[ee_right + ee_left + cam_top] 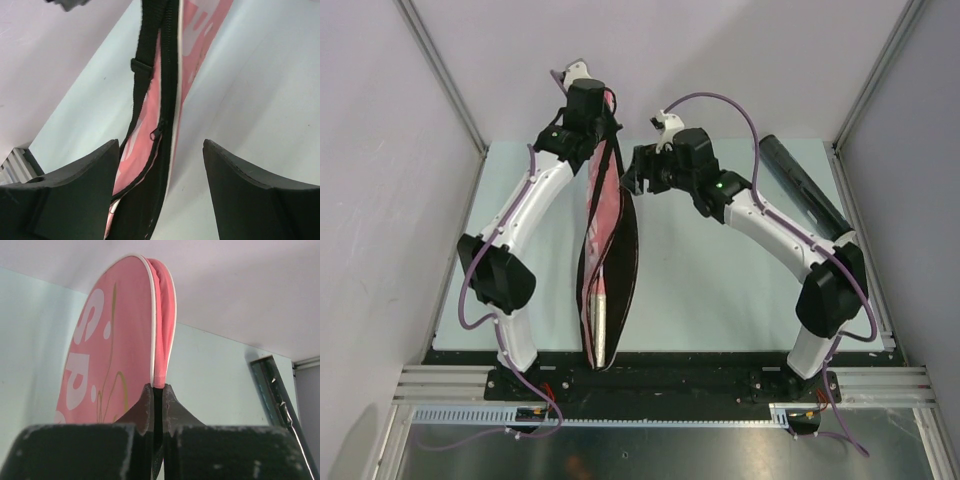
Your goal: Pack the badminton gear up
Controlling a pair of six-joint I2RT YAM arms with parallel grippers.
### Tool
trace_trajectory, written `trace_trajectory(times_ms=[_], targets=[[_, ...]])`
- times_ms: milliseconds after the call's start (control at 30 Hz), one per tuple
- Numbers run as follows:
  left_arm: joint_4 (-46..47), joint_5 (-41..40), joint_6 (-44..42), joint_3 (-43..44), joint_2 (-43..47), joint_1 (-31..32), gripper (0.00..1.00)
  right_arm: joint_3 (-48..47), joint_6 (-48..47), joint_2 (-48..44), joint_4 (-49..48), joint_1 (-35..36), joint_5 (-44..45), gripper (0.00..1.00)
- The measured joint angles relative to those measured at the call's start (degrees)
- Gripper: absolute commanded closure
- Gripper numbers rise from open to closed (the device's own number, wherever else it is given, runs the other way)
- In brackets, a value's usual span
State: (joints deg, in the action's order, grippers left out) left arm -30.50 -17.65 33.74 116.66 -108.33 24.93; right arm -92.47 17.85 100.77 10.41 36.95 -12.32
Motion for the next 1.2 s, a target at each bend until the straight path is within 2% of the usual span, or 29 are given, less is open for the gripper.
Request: trace_trajectory(times_ms=[67,100,200,467,600,667,700,767,800,833,1000,1200], targets=[[-0.3,-1.6,0.3,0.0,0.2,0.0,1.00,-0.2,-0.1,-1.1,0.5,1.8,3.2,0.27],[-0.5,-2.3,0.4,0.0,0.3,0.0,1.00,-0.5,-0.3,-1.2,0.7,2.8,4.4,0.23],[-1.0,-4.4,0.3,0.0,0.9,0.0,1.00,-0.9,-0.6,-1.2,1.4,5.2,6.1,0.02],[-2.8,-8.1,0.2,0.0,3.3,0.0,1.00,11.1,-0.4,-2.8,-1.0,9.8,7.7,0.00],[-3.8,-9.3,0.3,0.0,4.2,0.0,1.00,16.7,3.1,-2.8,-4.0,13.7,9.4,0.02],[-4.0,-9.8,0.3,0.0,4.3,0.0,1.00,17.0,4.8,-2.8,-5.3,15.4,10.4,0.10],[-4.1,-10.2,0.3,0.0,4.3,0.0,1.00,17.0,5.9,-2.8,-6.1,16.0,10.8,0.33],[-4.1,-10.8,0.3,0.0,4.5,-0.1,1.00,17.6,6.6,-2.8,-7.7,17.1,11.3,0.59],[-4.2,-11.1,0.3,0.0,4.7,-0.1,1.00,17.9,6.7,-2.8,-8.0,17.3,11.2,0.87],[-4.2,-11.4,0.2,-0.1,4.9,-0.2,1.00,18.1,6.1,-2.8,-8.2,17.2,11.0,0.98],[-3.0,-10.5,0.8,-3.8,8.1,-2.5,1.00,18.6,-0.9,-3.6,-5.6,13.5,5.8,1.00],[-4.8,-4.6,3.8,-15.5,13.8,-10.4,1.00,19.5,-15.0,-10.4,3.9,3.1,-4.0,1.00]])
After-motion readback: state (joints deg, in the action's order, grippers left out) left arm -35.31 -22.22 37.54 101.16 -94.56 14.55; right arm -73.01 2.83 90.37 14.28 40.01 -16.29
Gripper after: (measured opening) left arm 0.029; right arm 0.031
